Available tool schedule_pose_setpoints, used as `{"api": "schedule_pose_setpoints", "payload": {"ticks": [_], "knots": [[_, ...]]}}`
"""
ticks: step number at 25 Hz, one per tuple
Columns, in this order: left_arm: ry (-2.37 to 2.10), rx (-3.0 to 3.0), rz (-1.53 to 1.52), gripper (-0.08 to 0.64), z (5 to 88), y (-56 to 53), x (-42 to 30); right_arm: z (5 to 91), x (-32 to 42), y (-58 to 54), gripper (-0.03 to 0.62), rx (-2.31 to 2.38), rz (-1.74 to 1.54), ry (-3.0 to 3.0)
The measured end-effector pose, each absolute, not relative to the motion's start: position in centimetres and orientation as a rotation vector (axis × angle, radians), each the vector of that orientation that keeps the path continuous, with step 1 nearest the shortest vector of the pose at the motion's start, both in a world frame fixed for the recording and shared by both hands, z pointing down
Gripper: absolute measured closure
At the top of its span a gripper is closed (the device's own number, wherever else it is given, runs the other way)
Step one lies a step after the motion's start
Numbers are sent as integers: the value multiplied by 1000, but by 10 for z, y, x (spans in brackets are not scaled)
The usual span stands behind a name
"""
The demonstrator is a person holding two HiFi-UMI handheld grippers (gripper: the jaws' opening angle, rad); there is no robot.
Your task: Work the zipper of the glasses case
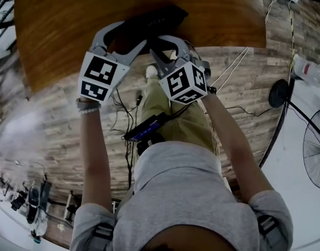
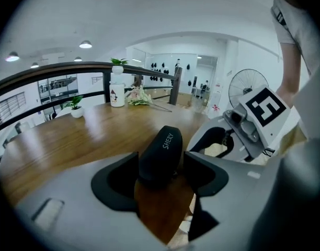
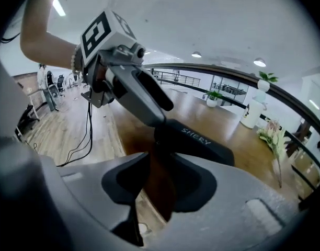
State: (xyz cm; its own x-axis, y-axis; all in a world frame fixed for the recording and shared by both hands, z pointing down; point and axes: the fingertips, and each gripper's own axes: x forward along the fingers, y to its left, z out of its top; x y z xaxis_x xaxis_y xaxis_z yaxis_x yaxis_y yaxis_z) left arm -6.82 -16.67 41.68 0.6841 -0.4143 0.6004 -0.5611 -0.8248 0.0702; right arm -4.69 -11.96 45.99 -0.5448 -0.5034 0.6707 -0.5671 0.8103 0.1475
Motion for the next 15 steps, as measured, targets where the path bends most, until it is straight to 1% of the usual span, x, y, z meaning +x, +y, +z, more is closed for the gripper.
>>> {"api": "schedule_pose_setpoints", "payload": {"ticks": [3, 8, 10, 15], "knots": [[-857, 2600, 858, 288, 422, -158, -72, 445, -29, -124, 456, 757, -4, -2235], [-1009, 2462, 828, 305, 438, -141, -74, 428, -11, -137, 399, 654, -247, -2184], [-1055, 2420, 863, 352, 445, -136, -69, 424, -4, -143, 393, 617, -317, -2170], [-1117, 2344, 882, 356, 457, -132, -62, 427, -7, -154, 383, 520, -456, -2135]]}}
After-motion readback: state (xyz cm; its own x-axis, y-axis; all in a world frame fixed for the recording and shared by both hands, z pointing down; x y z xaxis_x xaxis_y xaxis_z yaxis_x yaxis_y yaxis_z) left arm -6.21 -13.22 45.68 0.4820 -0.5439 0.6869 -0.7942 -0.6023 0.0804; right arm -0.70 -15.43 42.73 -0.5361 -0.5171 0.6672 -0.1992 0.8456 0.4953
